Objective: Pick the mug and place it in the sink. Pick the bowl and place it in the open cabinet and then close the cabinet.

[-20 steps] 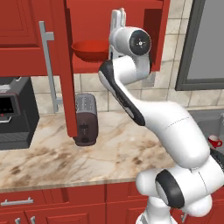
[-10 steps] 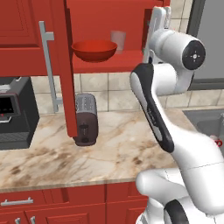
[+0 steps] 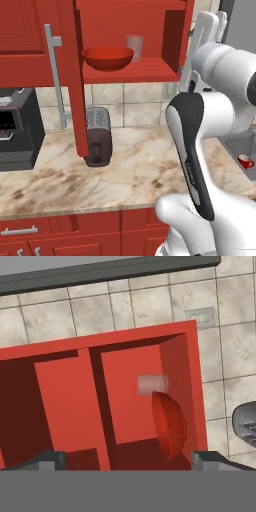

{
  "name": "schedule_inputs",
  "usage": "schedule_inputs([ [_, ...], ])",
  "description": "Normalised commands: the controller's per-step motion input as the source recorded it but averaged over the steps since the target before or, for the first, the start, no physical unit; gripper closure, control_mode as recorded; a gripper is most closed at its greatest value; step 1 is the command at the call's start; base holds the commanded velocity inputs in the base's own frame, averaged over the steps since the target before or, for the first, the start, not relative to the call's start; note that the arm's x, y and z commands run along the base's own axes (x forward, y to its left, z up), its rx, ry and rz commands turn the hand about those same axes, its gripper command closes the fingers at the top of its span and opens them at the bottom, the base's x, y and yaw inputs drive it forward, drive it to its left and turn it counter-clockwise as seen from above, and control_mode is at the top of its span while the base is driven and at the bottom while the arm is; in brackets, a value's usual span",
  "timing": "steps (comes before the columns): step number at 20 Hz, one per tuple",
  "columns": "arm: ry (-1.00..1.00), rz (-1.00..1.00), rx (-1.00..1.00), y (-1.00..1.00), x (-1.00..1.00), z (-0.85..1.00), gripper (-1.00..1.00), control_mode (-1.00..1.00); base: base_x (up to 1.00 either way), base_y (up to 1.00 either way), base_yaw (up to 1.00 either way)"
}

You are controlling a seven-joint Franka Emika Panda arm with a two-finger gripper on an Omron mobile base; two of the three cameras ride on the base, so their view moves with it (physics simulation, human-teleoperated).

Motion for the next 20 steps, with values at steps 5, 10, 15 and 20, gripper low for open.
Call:
schedule_inputs([
  [5,-0.05,0.05,-0.03,0.21,-1.00,-0.01,-1.00,-1.00,0.00,0.00,0.00],
  [10,0.00,0.06,-0.05,0.12,-1.00,0.04,-1.00,-1.00,0.00,0.00,0.00],
  [15,0.03,0.03,-0.09,0.23,-1.00,0.05,-1.00,-1.00,0.00,0.00,0.00],
  [20,0.08,0.00,-0.10,0.44,-1.00,0.00,-1.00,-1.00,0.00,0.00,0.00],
])
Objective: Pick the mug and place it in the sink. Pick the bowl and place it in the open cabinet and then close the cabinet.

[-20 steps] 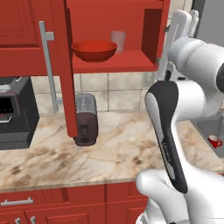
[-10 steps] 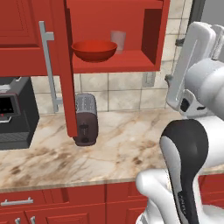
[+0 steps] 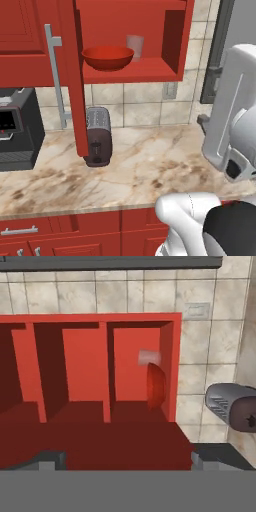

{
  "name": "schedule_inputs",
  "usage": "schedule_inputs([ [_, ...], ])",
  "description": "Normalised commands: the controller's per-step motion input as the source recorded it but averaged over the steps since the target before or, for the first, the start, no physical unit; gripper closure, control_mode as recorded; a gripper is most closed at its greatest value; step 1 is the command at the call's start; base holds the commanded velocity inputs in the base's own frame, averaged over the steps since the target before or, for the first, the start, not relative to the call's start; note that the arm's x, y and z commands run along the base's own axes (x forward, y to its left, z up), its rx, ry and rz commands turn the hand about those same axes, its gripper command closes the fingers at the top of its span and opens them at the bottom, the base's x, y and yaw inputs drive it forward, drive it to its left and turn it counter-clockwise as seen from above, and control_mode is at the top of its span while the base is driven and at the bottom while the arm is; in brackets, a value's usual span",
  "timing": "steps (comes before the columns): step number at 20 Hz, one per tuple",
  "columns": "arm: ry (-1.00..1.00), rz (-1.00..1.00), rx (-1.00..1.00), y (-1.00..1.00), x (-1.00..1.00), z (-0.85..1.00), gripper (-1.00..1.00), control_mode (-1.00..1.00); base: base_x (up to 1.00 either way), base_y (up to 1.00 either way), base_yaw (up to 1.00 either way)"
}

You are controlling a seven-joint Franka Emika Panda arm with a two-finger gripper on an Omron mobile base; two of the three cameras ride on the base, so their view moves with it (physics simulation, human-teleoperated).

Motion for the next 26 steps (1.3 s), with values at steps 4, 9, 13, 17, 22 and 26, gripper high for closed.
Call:
schedule_inputs([
  [4,0.09,0.00,-0.08,0.43,-1.00,0.00,-1.00,-1.00,0.00,0.00,0.00],
  [9,0.07,0.00,-0.03,0.49,-0.83,0.00,-1.00,-1.00,0.00,0.00,0.00],
  [13,0.00,0.00,0.00,0.73,-0.08,-0.01,-1.00,-1.00,0.00,0.00,0.00],
  [17,-0.01,0.00,0.00,0.32,0.17,0.00,-1.00,-1.00,0.00,0.00,0.00],
  [22,0.00,0.00,0.00,0.08,0.50,-0.04,-1.00,-1.00,0.00,0.00,0.00],
  [26,-0.01,0.00,0.00,0.04,0.54,-0.14,-1.00,-1.00,0.00,0.00,0.00],
])
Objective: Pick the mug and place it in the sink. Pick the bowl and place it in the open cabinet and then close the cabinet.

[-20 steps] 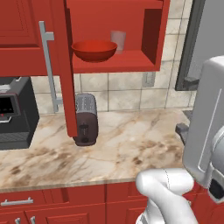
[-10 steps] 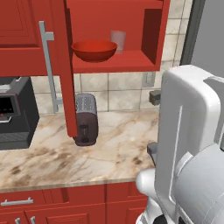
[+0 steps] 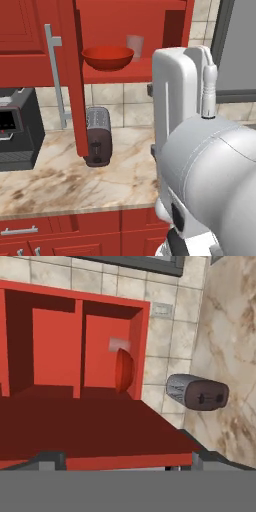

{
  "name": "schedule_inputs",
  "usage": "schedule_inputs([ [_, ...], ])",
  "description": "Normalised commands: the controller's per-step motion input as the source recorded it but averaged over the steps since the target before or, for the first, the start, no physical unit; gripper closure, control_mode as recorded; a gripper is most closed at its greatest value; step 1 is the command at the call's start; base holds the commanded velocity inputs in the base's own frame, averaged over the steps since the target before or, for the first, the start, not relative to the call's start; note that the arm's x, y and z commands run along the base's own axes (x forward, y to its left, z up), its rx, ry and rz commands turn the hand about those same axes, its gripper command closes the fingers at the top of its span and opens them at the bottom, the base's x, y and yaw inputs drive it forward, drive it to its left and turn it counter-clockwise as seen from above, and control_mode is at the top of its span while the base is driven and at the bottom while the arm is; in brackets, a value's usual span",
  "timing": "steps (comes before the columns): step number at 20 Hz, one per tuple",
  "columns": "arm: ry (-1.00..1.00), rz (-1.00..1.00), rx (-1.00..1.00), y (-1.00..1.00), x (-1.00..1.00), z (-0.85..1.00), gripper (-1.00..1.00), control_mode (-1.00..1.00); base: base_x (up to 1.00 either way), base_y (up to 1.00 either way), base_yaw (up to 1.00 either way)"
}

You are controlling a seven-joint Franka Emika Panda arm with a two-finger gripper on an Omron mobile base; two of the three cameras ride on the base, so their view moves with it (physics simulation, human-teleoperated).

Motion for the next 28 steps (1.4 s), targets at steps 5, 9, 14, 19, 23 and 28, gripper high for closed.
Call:
schedule_inputs([
  [5,-0.02,0.03,0.00,0.24,0.23,-0.42,-1.00,-1.00,0.00,0.00,0.00],
  [9,-0.04,0.07,0.00,0.13,0.12,-0.57,-1.00,-1.00,0.00,0.00,0.00],
  [14,-0.11,0.08,0.00,-0.01,0.04,-0.33,-1.00,-1.00,0.00,0.00,0.00],
  [19,-0.10,0.09,0.00,-0.02,0.21,-0.30,-1.00,-1.00,0.00,0.00,0.00],
  [23,-0.11,0.10,0.00,-0.06,0.31,-0.30,-1.00,-1.00,0.00,0.00,0.00],
  [28,-0.10,0.10,0.00,-0.03,0.46,-0.37,-1.00,-1.00,0.00,0.00,0.00],
])
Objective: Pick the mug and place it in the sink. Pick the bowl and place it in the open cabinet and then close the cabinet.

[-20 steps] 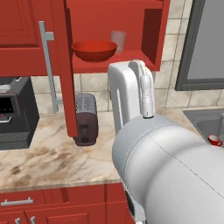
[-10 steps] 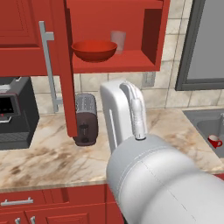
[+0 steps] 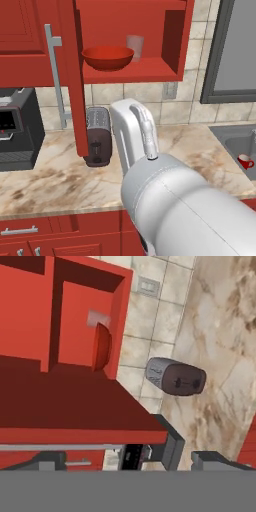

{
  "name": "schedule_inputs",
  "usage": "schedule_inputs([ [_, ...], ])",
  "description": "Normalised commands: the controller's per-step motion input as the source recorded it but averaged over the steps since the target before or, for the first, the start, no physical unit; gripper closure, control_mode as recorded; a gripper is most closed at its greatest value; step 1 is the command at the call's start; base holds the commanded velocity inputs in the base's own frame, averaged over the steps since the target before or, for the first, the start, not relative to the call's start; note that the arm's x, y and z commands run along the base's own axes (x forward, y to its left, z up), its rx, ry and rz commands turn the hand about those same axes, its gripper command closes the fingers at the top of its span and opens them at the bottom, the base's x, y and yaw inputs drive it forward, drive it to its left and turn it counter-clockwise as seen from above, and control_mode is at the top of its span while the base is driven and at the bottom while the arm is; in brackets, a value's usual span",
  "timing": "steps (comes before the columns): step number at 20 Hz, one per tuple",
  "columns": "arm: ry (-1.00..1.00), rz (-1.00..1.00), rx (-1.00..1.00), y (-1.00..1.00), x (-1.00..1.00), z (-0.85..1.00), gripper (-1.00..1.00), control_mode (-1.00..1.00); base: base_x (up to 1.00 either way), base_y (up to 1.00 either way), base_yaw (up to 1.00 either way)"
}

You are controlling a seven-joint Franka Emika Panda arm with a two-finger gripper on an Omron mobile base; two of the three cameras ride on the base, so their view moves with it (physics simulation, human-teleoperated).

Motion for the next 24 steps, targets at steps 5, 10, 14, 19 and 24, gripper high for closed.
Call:
schedule_inputs([
  [5,-0.12,0.09,0.00,0.00,0.54,-0.33,-1.00,-1.00,0.00,0.00,0.00],
  [10,-0.11,0.07,0.00,0.00,0.58,-0.36,-1.00,-1.00,0.00,0.00,0.00],
  [14,-0.09,0.07,0.00,0.08,0.51,-0.34,-1.00,-1.00,0.00,0.00,0.00],
  [19,-0.13,0.06,0.00,0.40,0.08,-0.25,-1.00,-1.00,0.00,0.00,0.00],
  [24,-0.25,0.05,0.00,0.34,-0.97,-0.01,-1.00,-1.00,0.00,0.00,0.00],
])
